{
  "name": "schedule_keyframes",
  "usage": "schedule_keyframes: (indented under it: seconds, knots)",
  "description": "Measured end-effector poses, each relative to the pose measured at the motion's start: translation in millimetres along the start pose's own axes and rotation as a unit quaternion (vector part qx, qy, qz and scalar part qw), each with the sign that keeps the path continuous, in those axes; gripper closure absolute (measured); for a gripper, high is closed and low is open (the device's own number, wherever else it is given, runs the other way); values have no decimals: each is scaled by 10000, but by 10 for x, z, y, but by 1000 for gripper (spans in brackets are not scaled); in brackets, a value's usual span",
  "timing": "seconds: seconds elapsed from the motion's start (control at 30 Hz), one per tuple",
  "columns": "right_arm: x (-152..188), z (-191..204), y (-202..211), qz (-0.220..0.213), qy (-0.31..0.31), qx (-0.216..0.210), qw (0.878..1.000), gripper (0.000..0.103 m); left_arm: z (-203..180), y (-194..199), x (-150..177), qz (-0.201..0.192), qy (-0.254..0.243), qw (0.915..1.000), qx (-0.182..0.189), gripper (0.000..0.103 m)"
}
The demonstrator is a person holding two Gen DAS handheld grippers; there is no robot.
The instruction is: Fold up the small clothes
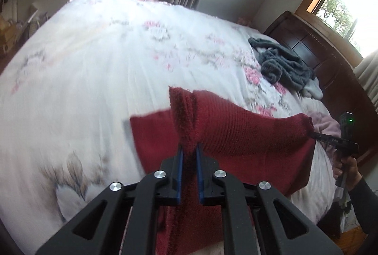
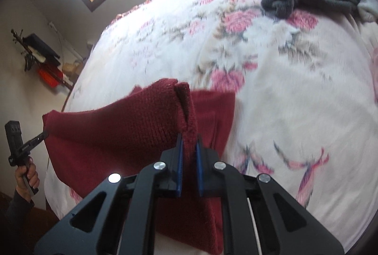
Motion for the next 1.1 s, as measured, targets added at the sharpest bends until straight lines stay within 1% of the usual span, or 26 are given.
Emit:
schedule_keyframes:
  seconds: [0.13, 0.23, 0.3, 0.43, 0.57, 0.6, 0.63, 0.73, 0.8, 0.87, 0.97, 1.1]
  knots:
    - [-336, 15, -112, -102, 9, 35, 9999, 95, 47, -169, -386, -26, -111, 9999, -46, 94]
    - [-584, -35, -314, -32, -134, 22, 9999, 96, 189, -418, -626, 47, -8, 9999, -116, 94]
    - [-697, -99, -528, 89, -253, 65, 9996, 96, 333, -604, -705, 146, 161, 9996, -155, 94]
    - [-781, -201, -966, 437, -351, 225, 9982, 96, 608, -986, -714, 430, 494, 9975, -254, 94]
    - [-747, -263, -1350, 777, -245, 559, 9951, 96, 858, -1355, -654, 792, 783, 9932, -341, 95]
    - [-751, -266, -1405, 798, -202, 636, 9946, 96, 903, -1414, -666, 809, 855, 9925, -326, 95]
    - [-766, -259, -1410, 771, -186, 656, 9947, 96, 916, -1407, -683, 736, 909, 9927, -278, 95]
    - [-857, -215, -1347, 577, -164, 615, 9963, 96, 910, -1351, -831, 414, 984, 9943, -68, 96]
    - [-905, -208, -1364, 546, -61, 684, 9961, 96, 945, -1381, -876, 379, 1007, 9942, -52, 97]
    - [-927, -226, -1429, 573, -39, 718, 9958, 96, 1023, -1484, -855, 463, 1058, 9932, -112, 97]
    - [-920, -260, -1588, 646, -54, 743, 9951, 96, 1156, -1693, -735, 681, 1150, 9907, -258, 97]
    - [-862, -340, -1802, 729, -105, 863, 9935, 96, 1355, -1903, -629, 785, 1401, 9865, -324, 97]
Point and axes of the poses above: each gripper's, at about its wrist camera, not at the fingertips, and y roughly against the way its jaws point, z to its left, x to its underside, the point moved 7 cm from there along -y, roughly the way its jaws point, and after that the axes turned 7 degrees about x, right-handed, at the moved point
